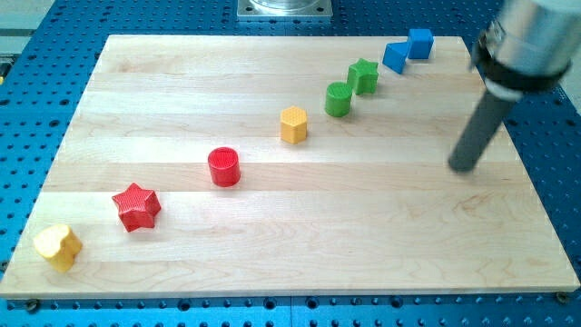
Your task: Push the cube into the triangle
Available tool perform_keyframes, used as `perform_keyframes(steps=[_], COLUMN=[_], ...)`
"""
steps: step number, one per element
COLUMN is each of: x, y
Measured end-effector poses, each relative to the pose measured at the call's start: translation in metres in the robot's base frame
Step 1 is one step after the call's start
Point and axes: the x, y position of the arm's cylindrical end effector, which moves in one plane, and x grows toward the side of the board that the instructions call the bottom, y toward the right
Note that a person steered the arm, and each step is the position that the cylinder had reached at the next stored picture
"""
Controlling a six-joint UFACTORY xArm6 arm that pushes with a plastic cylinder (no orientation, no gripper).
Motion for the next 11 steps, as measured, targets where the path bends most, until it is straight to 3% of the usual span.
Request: perform_keyframes(steps=[5,7,8,9,11], x=[0.001,-0.147,-0.208,-0.240,-0.240], y=[-0.003,0.102,0.109,0.096,0.031])
